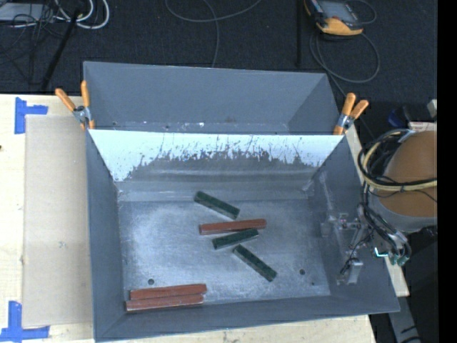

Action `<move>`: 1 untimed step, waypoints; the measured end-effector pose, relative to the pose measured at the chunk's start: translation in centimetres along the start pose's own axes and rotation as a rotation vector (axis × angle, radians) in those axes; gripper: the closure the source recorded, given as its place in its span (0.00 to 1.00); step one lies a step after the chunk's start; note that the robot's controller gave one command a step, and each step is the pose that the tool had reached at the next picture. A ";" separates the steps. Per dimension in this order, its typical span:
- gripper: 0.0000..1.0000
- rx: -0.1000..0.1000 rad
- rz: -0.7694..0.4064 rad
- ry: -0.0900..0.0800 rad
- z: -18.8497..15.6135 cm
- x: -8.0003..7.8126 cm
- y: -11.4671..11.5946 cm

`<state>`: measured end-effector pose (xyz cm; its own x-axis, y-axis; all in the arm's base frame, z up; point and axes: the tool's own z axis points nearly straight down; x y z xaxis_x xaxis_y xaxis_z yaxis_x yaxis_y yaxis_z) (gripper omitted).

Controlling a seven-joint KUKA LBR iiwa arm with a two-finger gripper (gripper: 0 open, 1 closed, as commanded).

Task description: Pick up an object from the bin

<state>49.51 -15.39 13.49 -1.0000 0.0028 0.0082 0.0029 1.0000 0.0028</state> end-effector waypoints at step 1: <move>0.00 -0.003 -0.079 -0.002 6.9 -2.8 8.7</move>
Offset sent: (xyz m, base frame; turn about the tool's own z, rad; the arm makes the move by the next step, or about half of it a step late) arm 0.0280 0.0805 -0.0649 -0.0709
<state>52.27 -6.68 6.56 -0.9971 -0.0765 0.0056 -0.0765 0.9970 0.0064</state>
